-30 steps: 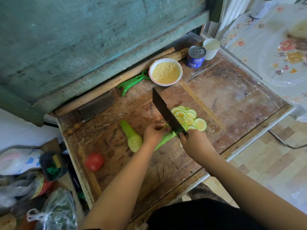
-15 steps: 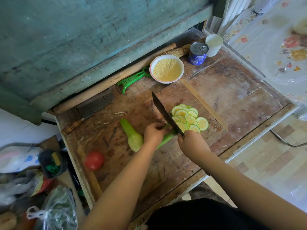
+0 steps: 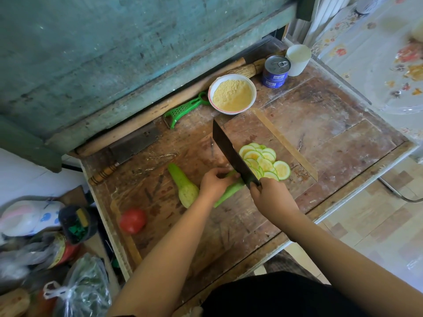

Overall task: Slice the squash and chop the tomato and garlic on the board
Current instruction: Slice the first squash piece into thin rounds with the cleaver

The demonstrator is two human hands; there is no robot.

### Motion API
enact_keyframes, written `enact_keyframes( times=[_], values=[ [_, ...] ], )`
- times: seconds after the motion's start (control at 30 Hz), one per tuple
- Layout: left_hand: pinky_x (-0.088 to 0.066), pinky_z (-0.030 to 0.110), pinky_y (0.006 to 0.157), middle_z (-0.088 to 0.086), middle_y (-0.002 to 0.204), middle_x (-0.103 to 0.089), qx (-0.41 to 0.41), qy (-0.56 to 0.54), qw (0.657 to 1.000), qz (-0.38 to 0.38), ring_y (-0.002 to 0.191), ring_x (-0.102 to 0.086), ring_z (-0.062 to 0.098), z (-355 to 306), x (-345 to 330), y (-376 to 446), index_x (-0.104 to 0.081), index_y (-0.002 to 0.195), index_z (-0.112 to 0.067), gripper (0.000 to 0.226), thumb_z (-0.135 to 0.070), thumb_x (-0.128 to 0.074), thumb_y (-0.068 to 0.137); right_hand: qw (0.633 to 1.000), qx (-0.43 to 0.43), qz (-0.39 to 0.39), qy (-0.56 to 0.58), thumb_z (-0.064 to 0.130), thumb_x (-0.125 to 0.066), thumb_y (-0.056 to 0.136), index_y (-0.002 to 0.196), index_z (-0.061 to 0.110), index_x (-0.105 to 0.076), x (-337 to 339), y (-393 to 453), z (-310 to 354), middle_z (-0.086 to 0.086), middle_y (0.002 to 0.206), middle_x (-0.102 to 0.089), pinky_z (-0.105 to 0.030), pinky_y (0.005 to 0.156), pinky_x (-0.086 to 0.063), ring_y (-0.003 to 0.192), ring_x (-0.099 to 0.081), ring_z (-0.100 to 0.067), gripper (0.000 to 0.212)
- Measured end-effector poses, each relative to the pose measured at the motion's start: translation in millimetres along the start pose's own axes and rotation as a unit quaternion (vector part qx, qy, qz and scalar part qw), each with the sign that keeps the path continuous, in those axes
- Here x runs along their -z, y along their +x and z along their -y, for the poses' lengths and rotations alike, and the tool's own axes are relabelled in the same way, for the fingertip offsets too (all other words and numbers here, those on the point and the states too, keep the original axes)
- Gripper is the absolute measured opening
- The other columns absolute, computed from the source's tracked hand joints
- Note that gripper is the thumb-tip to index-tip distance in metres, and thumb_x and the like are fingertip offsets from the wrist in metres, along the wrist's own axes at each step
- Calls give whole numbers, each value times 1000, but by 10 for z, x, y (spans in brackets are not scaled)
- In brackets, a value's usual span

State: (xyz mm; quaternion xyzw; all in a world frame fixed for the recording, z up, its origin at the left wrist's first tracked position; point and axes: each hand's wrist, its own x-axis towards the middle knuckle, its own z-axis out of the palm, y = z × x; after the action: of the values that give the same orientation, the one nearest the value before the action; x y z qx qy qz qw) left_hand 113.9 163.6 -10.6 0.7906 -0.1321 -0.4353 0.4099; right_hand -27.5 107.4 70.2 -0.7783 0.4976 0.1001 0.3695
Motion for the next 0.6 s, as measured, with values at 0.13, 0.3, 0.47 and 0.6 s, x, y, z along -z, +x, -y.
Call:
enact_keyframes(
  times=[0.13, 0.3, 0.47, 0.6],
  values=[
    [-50, 32, 90, -1, 104, -69, -9, -4, 1000, 12, 100, -64, 14, 13, 7, 2, -69, 103, -10, 35, -25, -80, 74, 1000, 22, -18, -8, 32, -43, 98, 64, 15, -41, 77, -44, 43, -4, 61, -48, -28, 45, -29, 54, -46, -21, 38],
    [-49, 31, 90, 4, 100, -68, -13, -27, 1000, -4, 96, -63, 15, 9, -5, -18, -68, 99, -8, 28, -18, -79, 75, 1000, 20, -17, -8, 31, -44, 97, 62, 15, -39, 72, -85, 33, -3, 59, -45, -27, 46, -27, 53, -44, -20, 39],
    [-49, 32, 89, 5, 98, -68, -14, -43, 999, -13, 94, -64, 17, 25, -13, -25, -68, 97, -8, 27, -18, -80, 74, 1000, 20, -22, -11, 30, -43, 98, 61, 14, -37, 89, -140, 25, -4, 58, -44, -28, 45, -25, 52, -41, -20, 41],
    [-50, 33, 89, 9, 100, -70, -18, -52, 998, -19, 94, -65, 19, 38, -24, -26, -70, 100, -3, 33, -17, -81, 73, 999, 26, -21, -16, 29, -42, 99, 61, 14, -37, 87, -180, 35, -3, 57, -44, -28, 44, -24, 51, -41, -19, 41]
  ],
)
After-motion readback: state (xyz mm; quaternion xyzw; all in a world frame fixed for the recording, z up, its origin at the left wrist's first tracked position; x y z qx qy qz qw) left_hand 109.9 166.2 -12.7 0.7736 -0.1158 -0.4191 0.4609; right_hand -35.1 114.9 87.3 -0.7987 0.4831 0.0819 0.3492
